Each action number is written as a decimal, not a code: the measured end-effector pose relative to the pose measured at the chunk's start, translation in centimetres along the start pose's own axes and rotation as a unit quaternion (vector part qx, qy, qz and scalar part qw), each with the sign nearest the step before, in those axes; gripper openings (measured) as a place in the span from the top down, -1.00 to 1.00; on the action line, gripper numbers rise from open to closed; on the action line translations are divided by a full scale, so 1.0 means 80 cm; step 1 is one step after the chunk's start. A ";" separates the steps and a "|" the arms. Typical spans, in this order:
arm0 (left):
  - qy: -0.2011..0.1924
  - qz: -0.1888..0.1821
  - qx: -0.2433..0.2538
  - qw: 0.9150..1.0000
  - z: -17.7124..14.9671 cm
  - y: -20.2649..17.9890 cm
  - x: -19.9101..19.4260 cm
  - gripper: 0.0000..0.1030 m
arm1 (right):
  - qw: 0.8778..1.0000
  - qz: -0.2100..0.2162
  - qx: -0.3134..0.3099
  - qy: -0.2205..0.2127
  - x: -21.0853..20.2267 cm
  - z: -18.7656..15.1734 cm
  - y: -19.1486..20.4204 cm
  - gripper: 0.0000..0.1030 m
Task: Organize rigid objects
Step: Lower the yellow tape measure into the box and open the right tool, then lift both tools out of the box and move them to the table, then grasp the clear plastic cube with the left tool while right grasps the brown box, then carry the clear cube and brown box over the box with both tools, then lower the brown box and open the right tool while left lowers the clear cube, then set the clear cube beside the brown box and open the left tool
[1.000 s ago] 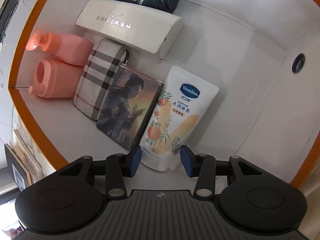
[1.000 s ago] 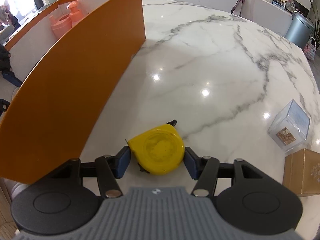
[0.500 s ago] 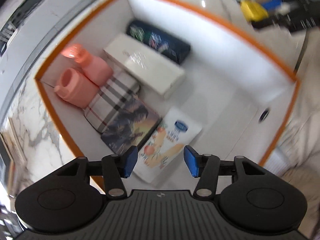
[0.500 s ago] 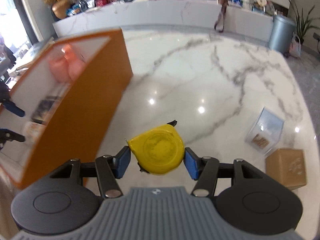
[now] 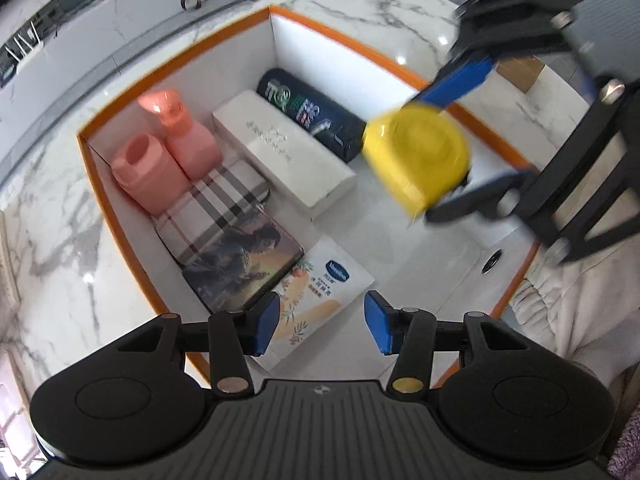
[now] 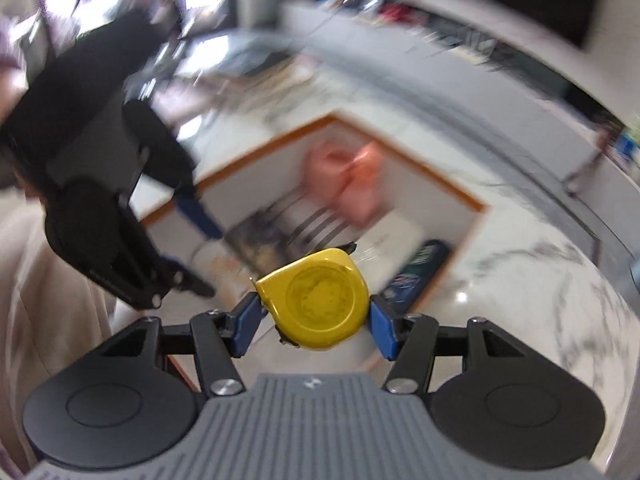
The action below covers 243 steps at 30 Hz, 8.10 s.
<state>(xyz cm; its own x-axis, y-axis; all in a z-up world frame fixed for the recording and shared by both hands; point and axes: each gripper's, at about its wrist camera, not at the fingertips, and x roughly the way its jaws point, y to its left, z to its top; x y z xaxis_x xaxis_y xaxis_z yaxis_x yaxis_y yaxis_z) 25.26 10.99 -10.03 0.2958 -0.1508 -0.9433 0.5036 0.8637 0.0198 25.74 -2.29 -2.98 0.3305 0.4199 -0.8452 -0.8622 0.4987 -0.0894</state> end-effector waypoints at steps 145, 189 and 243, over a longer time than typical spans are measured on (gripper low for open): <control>-0.091 0.019 -0.096 0.991 0.038 -0.149 -0.165 -0.03 | 0.967 -0.038 0.236 -0.091 -0.197 -0.124 -0.051 -0.18; 0.015 -0.135 -0.175 0.975 -0.058 -0.031 -0.019 -0.02 | 0.901 0.195 -0.157 0.353 0.131 0.018 -0.001 -0.21; 0.032 -0.100 -0.335 0.936 -0.061 -0.048 -0.015 -0.03 | 0.935 -0.107 0.307 -0.141 -0.028 -0.097 -0.061 0.01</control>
<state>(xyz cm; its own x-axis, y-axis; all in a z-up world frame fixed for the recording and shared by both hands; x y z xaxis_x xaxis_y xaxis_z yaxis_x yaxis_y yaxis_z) 18.98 10.18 -10.56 0.1898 -0.3319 -0.9240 -0.0839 0.9322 -0.3521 26.20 -11.57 -4.73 0.6334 0.4011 -0.6618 -0.4102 0.8992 0.1523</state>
